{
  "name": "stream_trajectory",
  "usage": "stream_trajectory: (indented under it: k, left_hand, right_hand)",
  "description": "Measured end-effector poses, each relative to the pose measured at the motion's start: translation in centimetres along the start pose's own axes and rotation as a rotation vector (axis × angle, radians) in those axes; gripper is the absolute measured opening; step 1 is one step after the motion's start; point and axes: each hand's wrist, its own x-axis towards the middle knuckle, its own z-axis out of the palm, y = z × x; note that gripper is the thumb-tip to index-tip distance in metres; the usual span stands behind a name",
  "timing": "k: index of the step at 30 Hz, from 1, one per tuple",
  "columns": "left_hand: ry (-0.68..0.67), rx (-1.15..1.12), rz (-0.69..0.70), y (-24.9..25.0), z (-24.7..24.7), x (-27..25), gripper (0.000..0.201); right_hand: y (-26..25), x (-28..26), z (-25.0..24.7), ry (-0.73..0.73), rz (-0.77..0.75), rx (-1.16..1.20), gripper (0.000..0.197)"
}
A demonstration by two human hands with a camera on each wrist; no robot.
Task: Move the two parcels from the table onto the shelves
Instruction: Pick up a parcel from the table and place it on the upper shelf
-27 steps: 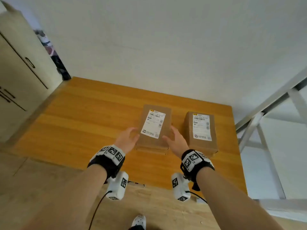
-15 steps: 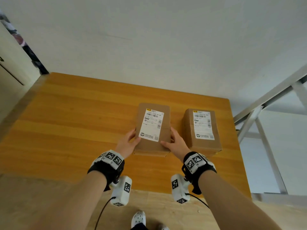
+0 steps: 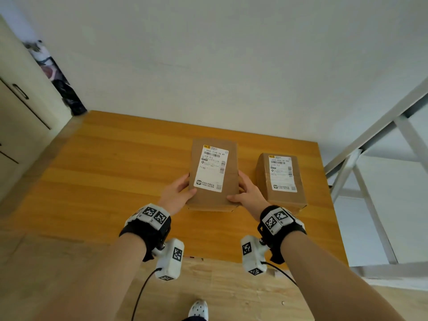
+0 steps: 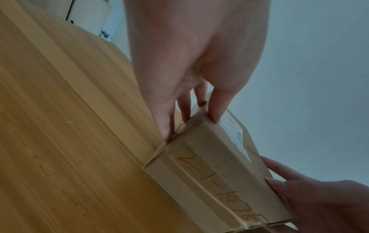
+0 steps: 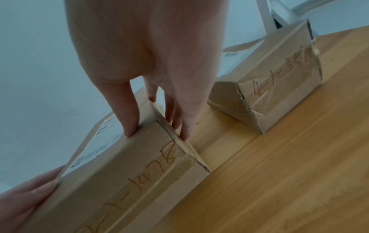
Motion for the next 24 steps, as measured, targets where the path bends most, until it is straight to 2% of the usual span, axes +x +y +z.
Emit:
stream_trajectory:
  k: [9, 19, 24]
  left_hand:
    - [0.092, -0.032, 0.13, 2.9, 2.1, -9.5, 0.077]
    - [0.273, -0.074, 0.253, 3.7, 9.9, -22.1, 0.076]
    - [0.334, -0.095, 0.269, 3.5, 14.4, -28.2, 0.074]
  right_hand:
    - [-2.6, -6.7, -2.3, -0.067, -0.183, -0.032, 0.09]
    - [-2.7, -17.9, -7.8, -0.202, -0.372, -0.104, 0.093]
    - [-1.8, -24.3, -10.8, -0.25, -0.396, -0.093, 0.094]
